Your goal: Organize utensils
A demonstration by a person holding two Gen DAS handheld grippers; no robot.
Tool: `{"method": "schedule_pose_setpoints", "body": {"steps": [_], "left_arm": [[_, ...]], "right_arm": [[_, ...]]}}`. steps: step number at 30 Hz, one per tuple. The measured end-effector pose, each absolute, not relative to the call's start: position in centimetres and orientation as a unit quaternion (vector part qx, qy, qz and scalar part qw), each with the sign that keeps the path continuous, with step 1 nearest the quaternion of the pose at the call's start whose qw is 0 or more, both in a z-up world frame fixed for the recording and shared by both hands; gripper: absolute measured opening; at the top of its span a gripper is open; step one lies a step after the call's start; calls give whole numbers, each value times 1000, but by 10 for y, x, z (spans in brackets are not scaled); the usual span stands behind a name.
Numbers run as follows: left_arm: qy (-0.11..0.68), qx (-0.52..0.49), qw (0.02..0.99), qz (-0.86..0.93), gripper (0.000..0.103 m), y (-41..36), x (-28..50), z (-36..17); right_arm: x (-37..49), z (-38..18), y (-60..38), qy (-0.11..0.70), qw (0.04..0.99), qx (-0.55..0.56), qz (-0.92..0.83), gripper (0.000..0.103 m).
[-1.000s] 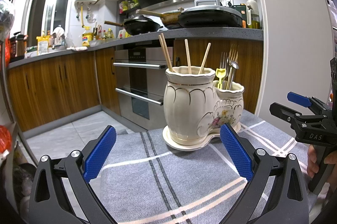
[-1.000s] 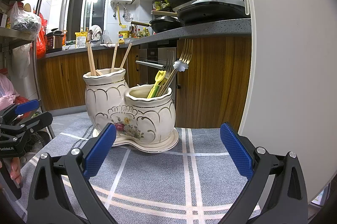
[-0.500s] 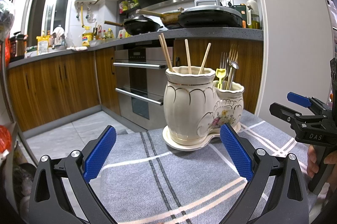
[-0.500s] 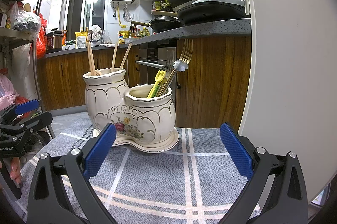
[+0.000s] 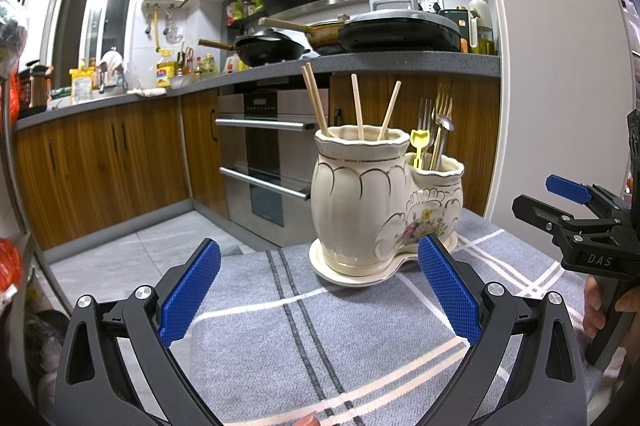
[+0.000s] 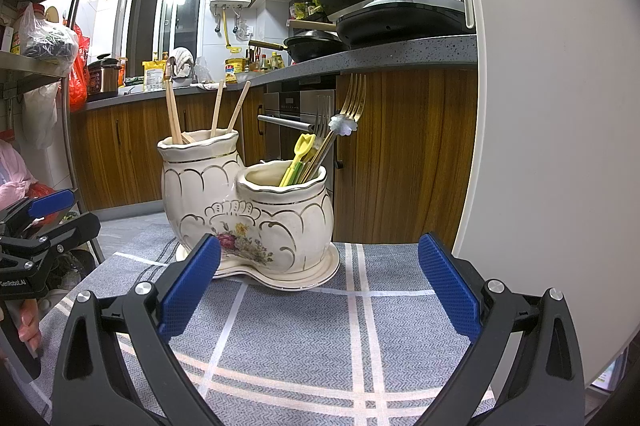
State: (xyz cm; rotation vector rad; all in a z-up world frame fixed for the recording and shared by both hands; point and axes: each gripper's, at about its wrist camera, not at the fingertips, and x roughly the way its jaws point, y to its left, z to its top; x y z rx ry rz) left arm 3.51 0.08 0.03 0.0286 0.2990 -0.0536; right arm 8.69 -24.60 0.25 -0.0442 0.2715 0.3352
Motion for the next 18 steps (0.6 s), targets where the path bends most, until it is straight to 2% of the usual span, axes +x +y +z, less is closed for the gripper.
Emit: {"method": "schedule_pose_setpoints", "body": {"steps": [18], "left_arm": [[152,14,988,-22,98,1,36,0]], "right_arm": [[87,3,-246,135,977,-22,166,98]]}}
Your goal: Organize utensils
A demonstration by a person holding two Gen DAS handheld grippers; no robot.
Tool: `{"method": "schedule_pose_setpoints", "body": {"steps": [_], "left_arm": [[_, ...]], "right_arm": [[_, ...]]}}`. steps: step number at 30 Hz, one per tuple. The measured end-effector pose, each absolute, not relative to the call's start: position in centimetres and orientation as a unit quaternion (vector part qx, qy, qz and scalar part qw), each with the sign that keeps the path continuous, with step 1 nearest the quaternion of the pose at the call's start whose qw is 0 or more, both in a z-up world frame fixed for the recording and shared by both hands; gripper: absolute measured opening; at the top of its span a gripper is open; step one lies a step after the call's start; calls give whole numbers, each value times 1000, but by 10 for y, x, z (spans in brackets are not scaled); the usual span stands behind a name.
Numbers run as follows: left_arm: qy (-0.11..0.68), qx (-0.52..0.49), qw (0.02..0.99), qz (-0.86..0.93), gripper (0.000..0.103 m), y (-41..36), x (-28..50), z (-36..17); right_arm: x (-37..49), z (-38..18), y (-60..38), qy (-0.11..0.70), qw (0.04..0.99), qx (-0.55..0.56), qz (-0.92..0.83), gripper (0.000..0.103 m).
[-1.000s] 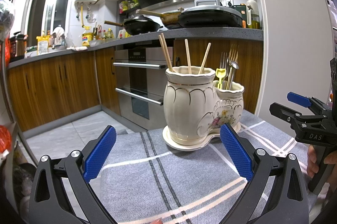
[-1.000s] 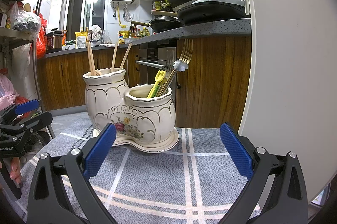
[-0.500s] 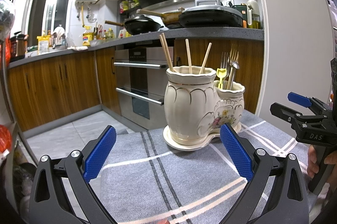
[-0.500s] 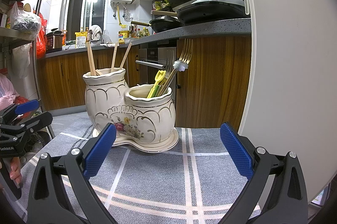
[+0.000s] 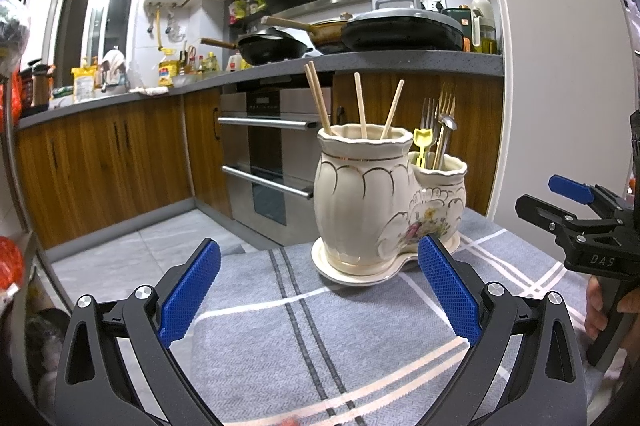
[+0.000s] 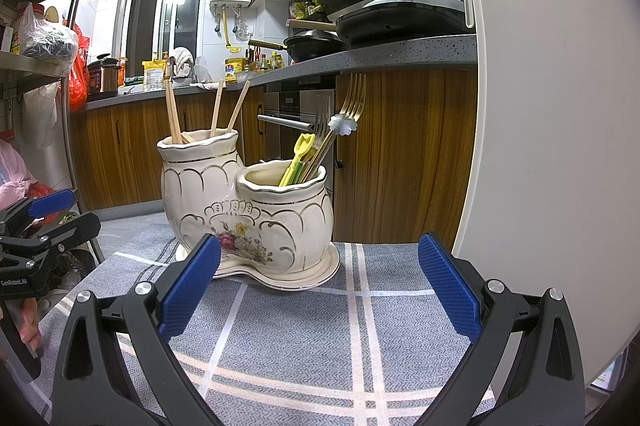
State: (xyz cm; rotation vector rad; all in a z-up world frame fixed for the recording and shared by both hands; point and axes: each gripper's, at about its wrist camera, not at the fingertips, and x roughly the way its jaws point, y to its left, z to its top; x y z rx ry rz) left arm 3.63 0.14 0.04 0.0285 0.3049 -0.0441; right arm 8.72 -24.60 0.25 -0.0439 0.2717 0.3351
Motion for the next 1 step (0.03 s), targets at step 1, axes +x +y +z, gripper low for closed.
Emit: {"method": "schedule_pose_setpoints", "body": {"steps": [1], "left_arm": [[151,14,988,-22,98,1,36,0]], "right_arm": [[87,3,-246,135,977,-22,166,98]]}}
